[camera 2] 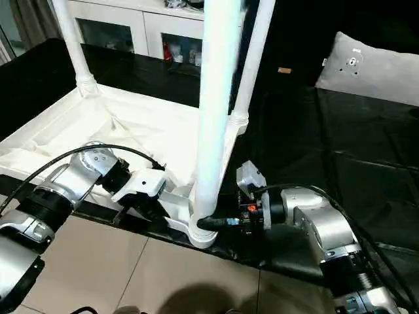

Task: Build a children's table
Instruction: Rotate leg to tighten

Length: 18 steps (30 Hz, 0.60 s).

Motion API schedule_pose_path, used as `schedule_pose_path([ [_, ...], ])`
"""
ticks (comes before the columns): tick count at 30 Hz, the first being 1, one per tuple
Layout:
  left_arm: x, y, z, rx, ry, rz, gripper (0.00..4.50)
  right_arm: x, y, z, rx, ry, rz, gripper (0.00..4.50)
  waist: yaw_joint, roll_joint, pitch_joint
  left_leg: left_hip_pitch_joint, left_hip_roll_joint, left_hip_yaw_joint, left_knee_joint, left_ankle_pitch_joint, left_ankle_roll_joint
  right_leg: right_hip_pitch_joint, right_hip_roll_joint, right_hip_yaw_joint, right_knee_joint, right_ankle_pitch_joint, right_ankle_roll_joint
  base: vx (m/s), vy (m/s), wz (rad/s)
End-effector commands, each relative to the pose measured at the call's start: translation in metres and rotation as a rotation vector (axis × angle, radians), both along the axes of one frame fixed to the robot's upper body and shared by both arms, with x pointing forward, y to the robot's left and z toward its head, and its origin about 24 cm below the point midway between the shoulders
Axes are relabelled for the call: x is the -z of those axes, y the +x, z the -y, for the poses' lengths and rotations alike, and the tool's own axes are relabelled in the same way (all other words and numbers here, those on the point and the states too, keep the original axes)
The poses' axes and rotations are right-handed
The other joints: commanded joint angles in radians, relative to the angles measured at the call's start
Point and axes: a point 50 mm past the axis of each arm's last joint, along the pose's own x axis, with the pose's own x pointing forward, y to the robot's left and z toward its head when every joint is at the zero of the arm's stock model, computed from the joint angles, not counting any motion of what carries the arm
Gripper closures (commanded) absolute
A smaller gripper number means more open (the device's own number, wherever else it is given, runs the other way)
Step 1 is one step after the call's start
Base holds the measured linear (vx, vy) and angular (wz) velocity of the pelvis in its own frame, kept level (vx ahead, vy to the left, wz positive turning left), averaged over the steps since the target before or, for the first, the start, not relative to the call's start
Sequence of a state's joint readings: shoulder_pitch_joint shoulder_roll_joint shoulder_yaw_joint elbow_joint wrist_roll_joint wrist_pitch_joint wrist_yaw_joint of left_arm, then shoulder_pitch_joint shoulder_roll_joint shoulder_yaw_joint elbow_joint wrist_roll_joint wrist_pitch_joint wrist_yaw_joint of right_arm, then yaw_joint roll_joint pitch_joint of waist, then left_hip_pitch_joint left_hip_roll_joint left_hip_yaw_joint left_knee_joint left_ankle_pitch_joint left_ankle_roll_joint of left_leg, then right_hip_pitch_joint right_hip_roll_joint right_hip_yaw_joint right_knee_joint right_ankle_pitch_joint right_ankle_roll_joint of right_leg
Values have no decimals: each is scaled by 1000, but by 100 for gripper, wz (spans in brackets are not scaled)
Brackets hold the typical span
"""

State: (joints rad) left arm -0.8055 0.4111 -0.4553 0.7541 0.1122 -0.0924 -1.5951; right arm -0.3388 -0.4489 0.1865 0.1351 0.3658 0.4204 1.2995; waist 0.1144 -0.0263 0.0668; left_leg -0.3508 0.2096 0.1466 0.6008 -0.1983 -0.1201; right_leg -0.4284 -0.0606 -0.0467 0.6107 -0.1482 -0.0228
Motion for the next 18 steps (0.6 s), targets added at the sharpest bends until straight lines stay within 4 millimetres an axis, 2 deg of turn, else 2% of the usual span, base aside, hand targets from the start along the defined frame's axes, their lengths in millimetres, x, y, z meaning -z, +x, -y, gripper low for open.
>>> schedule_pose_path([
  [1,-9,7,15,-64,-55,32,450,-1,0,-13,49,39,-10,251,-5,2,-77,-5,2,19,-68,-143,29,74,-53,31,-77,-325,-159,0,0,0],
  [2,-9,7,15,-64,-55,32,450,-1,0,-13,49,39,-10,252,-5,1,-76,-5,0,19,-68,-152,27,73,-54,30,-81,-351,-152,0,0,0],
  [3,-10,10,26,-168,-112,16,450,5,8,-21,202,-5,19,252,-7,4,-76,-3,-1,18,-69,-166,22,72,-55,29,-85,-391,-141,0,0,0],
  [4,-10,11,30,-199,-130,10,450,7,12,-23,253,-18,28,252,-11,3,-74,-4,0,20,-69,-168,13,69,-53,31,-85,-401,-135,0,0,0],
  [5,-10,12,31,-212,-137,7,450,8,13,-23,273,-24,31,253,-15,5,-71,-1,-3,18,-70,-188,1,65,-53,28,-92,-460,-118,0,0,0],
  [7,-11,16,44,-314,-183,19,450,11,25,-31,443,-18,31,255,-33,-1,-72,-9,-11,13,-70,-187,-4,72,-54,21,-102,-533,-74,0,0,0],
  [8,-11,17,46,-332,-189,20,450,11,26,-32,468,-16,29,256,-37,1,-72,-10,-11,13,-70,-187,-4,71,-54,20,-101,-535,-73,0,0,0],
  [9,-11,18,48,-348,-194,21,450,11,28,-33,491,-15,26,257,-48,-1,-74,-13,-13,12,-69,-185,3,72,-53,18,-103,-530,-70,0,0,0],
  [11,-12,24,55,-443,-222,38,450,12,35,-37,608,-30,22,257,-61,-1,-77,-13,-14,13,-67,-169,19,72,-49,21,-102,-477,-89,0,0,0],
  [13,-15,28,61,-517,-247,55,450,13,39,-41,687,-35,6,257,-69,0,-79,-13,-16,16,-63,-151,22,70,-46,23,-97,-428,-113,0,0,0],
  [14,-17,31,65,-567,-263,67,450,13,41,-45,736,-39,-3,257,-68,-1,-80,-14,-17,16,-63,-141,25,74,-46,24,-94,-414,-118,0,0,0],
  [16,-21,34,71,-621,-285,92,450,12,42,-54,782,-28,8,257,-69,4,-82,-13,-14,17,-63,-125,29,72,-46,27,-89,-361,-137,0,0,0],
  [17,-22,34,72,-633,-290,104,450,11,42,-57,784,-19,19,201,-67,4,-84,-14,-12,16,-63,-116,31,75,-46,28,-85,-321,-148,0,0,0],
  [18,-23,34,73,-635,-290,109,450,10,42,-58,798,-15,40,187,-67,3,-85,-15,-12,16,-64,-108,34,77,-46,28,-83,-297,-153,0,0,0],
])
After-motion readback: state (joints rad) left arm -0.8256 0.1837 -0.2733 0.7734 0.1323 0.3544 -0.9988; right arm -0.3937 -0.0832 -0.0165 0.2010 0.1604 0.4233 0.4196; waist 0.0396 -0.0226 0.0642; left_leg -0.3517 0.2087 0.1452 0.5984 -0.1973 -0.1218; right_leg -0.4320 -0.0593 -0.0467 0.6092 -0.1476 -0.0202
